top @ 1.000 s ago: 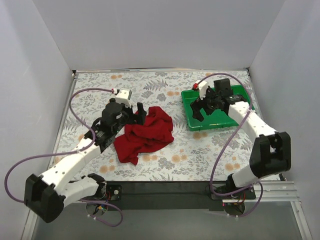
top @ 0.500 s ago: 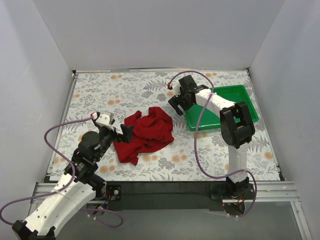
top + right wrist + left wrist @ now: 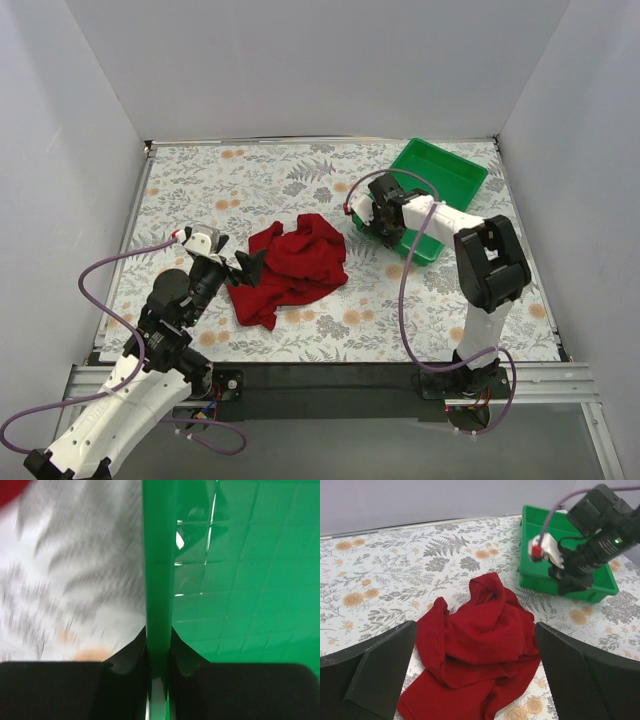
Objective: Fold and stack the t-shirts
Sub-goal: Flatten the tshirt out
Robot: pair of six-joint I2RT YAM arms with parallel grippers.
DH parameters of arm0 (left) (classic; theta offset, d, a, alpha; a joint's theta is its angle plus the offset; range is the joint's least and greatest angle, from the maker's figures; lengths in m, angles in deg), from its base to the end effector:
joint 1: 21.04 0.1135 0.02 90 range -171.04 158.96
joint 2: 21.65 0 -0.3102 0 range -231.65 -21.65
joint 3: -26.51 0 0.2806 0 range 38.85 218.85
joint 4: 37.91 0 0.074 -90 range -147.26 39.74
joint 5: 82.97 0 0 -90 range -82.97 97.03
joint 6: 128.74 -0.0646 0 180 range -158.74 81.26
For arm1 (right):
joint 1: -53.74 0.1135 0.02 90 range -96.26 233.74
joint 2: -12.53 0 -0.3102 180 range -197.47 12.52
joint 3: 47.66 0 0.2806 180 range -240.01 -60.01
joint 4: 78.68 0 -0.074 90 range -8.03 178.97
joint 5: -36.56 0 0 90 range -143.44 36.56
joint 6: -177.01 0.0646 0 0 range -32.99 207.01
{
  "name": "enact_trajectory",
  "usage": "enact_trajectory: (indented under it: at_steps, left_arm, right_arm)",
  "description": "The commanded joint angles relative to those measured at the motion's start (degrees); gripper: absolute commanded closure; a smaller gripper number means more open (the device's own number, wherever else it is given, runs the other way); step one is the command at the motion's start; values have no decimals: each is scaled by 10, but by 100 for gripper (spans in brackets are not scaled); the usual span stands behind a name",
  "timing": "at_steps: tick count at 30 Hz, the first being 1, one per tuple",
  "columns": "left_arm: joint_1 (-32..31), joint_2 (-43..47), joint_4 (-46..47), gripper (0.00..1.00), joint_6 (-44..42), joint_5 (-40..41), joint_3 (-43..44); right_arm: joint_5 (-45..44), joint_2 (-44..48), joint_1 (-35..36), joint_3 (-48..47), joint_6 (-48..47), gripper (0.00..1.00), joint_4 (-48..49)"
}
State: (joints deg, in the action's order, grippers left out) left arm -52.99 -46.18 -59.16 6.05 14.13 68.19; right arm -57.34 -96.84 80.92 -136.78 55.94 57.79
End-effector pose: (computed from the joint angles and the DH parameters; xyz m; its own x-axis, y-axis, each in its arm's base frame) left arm 0.1261 -0.0693 0.3152 -0.3393 -0.6123 -0.7141 0.2557 0.6705 -0.6964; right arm 0.3999 0.2004 0.1848 -0.4622 -0.8161 -0.3469 -0.7793 0.5605 -0.2803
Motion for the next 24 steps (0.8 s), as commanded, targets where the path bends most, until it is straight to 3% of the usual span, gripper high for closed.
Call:
enact_trajectory:
  at_steps: [1, 6, 11, 12, 13, 14, 17, 21, 22, 24]
  left_arm:
    - [1, 11, 8, 2, -8, -15, -4]
    - [2, 17, 6, 2, -9, -19, -4]
    - [2, 21, 6, 2, -9, -23, -5]
    - [1, 19, 7, 2, -9, -25, -4]
    - [1, 18, 8, 2, -9, -27, -3]
    - [1, 18, 7, 2, -9, -30, -3]
    - [1, 15, 6, 2, -9, -35, -3]
    - [2, 18, 6, 2, -9, -35, -4]
    - [1, 17, 6, 2, -9, -35, -4]
    - [2, 17, 6, 2, -9, -38, -3]
  right_arm:
    - [27, 78, -1, 71, -99, 91, -57]
    - [25, 157, -29, 170, -163, 94, -61]
    - [21, 238, -119, 242, -306, 86, -61]
    - [20, 248, -136, 249, -329, 81, -60]
    - [18, 258, -153, 259, -349, 61, -59]
    - [16, 269, -187, 261, -386, 52, -56]
    - [18, 288, -242, 244, -413, 45, -57]
    - [66, 330, -254, 221, -413, 34, -74]
    - [99, 339, -252, 216, -405, 23, -79]
    - [126, 355, -242, 195, -352, 13, -83]
